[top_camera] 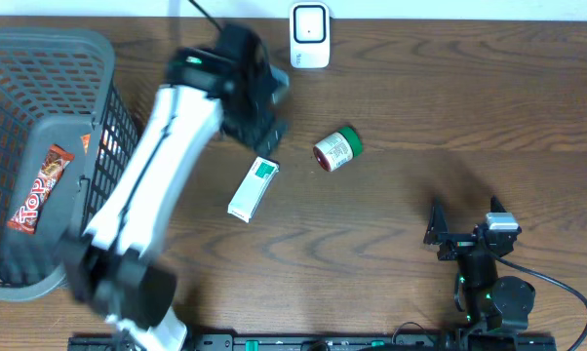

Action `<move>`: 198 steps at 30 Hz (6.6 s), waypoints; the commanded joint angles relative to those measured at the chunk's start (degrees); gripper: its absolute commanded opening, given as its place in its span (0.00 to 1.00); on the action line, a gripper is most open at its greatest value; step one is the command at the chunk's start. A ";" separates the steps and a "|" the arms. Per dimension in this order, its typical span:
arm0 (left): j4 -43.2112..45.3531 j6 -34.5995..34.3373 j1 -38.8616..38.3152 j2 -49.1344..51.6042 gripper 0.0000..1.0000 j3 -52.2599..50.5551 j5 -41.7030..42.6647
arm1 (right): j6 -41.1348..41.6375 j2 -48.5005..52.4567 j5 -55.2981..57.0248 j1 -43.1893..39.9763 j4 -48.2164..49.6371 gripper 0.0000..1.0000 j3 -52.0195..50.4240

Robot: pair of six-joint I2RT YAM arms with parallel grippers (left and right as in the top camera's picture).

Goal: Scan the item barcode
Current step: 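Lift Panadol box out and set it on table with left gripper, then reach left gripper into basket and grasp red TOP chocolate bar, then lift chocolate bar out and drop it beside Panadol box, then reach left gripper into basket and grasp orange juice box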

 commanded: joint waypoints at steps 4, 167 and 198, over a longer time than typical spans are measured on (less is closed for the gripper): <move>1.36 -9.33 7.48 -18.01 0.98 17.84 -11.72 | 0.72 -0.31 0.11 0.28 -0.24 0.99 -0.04; 13.25 -42.71 35.30 -41.29 0.88 -12.28 -26.67 | 0.72 -0.31 0.11 0.28 -0.24 0.99 -0.04; 13.68 -92.48 39.67 15.39 0.97 -14.23 -13.46 | 0.72 -0.31 0.11 0.28 -0.24 0.99 -0.04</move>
